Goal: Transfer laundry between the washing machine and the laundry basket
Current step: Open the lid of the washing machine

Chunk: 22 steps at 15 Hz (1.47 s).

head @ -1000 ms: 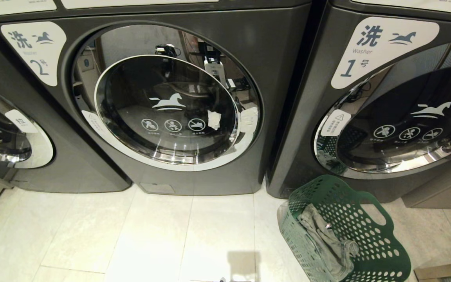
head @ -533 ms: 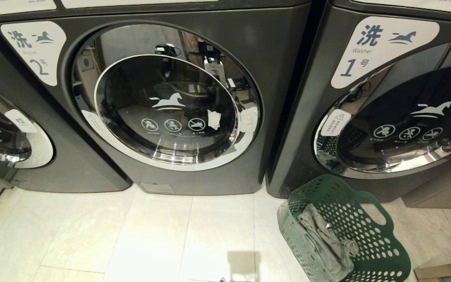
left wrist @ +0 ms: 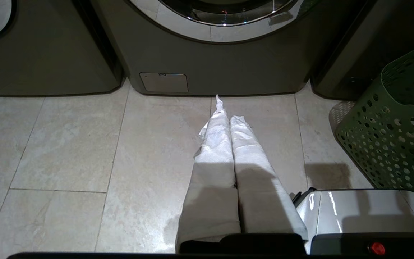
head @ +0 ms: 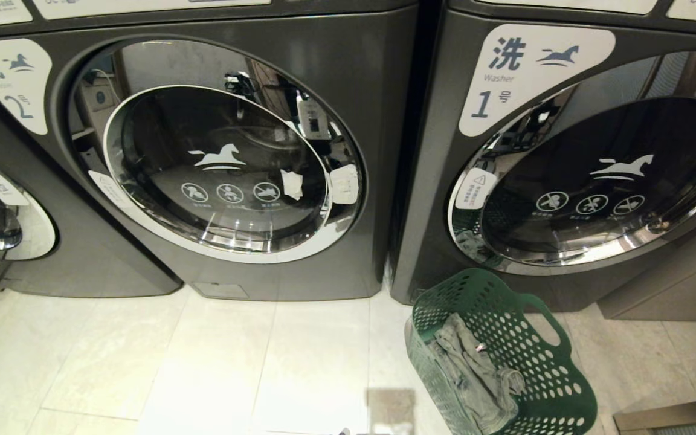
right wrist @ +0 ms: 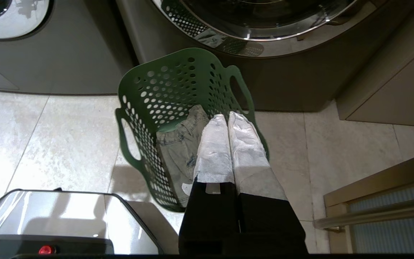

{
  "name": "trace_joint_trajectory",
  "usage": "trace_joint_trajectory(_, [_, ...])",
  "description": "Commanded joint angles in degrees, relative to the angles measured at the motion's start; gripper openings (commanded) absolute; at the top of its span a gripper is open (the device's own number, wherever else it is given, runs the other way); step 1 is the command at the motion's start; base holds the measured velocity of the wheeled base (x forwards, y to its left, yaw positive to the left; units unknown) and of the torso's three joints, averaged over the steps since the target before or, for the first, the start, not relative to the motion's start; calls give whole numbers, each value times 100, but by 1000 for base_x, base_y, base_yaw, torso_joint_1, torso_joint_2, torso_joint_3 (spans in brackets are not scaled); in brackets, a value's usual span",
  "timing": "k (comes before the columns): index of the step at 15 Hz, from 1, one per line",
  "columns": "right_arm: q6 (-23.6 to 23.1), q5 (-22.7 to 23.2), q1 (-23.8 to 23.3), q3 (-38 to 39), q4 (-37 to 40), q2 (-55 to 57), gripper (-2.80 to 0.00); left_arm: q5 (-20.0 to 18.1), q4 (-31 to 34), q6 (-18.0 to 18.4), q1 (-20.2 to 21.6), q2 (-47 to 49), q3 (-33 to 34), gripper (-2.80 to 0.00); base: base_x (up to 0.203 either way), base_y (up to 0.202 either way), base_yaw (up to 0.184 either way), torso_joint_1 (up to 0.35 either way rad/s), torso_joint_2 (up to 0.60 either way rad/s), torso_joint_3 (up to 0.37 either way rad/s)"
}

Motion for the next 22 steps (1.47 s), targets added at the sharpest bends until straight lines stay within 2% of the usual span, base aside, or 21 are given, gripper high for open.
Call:
trace_joint_trajectory(1, [-4, 2, 2, 0, 1, 7, -280, 1, 0, 1, 2, -7, 9, -280, 0, -196, 2, 7, 2, 2])
trace_joint_trajectory(11, [-4, 2, 2, 0, 1, -1, -280, 1, 0, 1, 0, -6, 9, -280, 0, -189, 1, 3, 4, 1])
trace_joint_trajectory(19, [-13, 2, 2, 0, 1, -1, -280, -8, -9, 1, 0, -14, 9, -280, 0, -9, 0, 0, 1, 0])
trace_joint_trajectory(22, [-13, 2, -5, 0, 1, -1, -280, -8, -9, 10, 0, -13, 0, -280, -144, 0, -1, 6, 3, 0])
